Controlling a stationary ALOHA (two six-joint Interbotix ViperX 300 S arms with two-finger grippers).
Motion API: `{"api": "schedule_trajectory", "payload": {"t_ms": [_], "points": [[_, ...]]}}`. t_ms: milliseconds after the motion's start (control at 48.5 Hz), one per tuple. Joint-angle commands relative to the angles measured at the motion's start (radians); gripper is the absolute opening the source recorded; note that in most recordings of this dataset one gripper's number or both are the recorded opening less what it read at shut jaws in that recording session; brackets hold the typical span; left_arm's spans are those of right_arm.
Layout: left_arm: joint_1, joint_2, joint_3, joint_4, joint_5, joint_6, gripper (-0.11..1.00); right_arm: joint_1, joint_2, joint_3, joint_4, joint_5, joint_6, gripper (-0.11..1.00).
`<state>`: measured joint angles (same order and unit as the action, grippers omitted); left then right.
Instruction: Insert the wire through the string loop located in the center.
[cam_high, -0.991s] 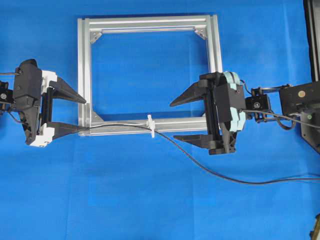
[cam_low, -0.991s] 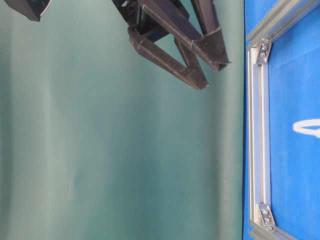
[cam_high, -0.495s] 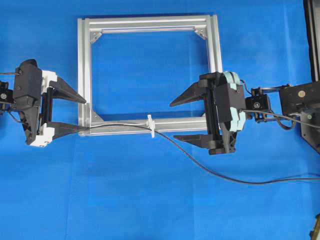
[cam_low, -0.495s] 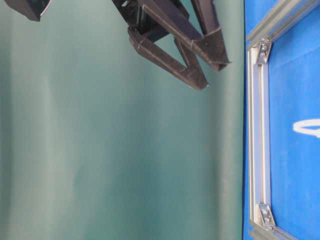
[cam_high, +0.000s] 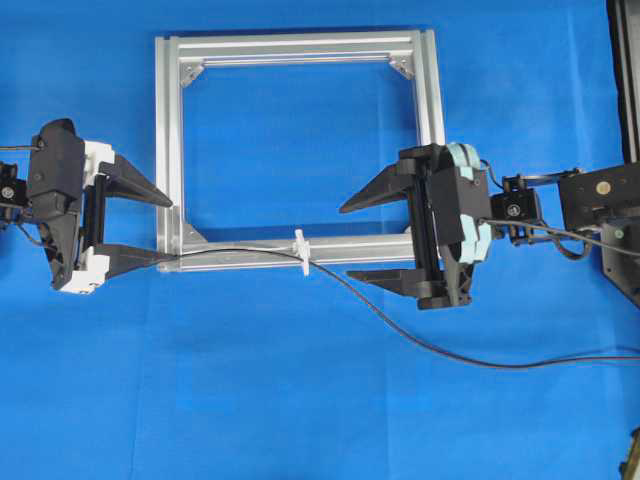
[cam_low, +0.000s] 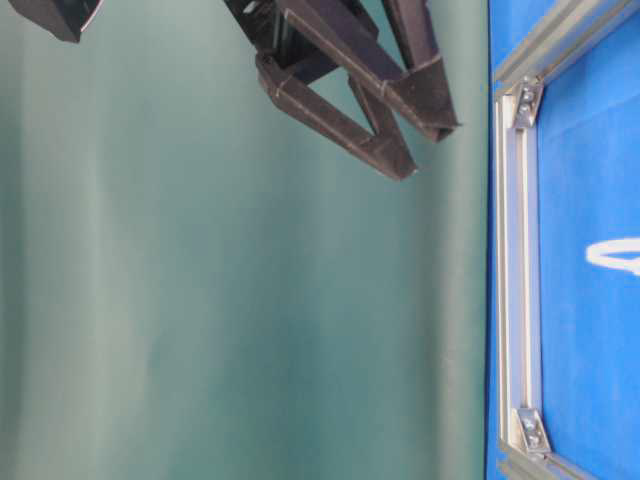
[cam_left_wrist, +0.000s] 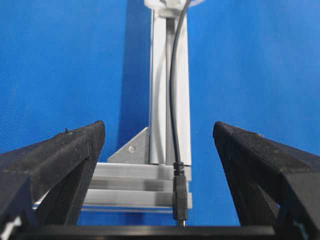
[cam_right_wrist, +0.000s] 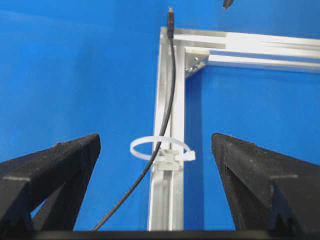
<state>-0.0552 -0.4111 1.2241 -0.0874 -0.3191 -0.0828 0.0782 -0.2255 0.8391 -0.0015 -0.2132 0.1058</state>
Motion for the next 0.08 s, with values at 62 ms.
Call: {"api": "schedule_trajectory", "payload": {"t_ms": [62], "points": [[0.005, -0.005, -0.017, 0.002, -0.006, 0.002, 0.86, 0.002, -0.015, -0.011, -0.002, -0.006, 0.002, 0.88]]}}
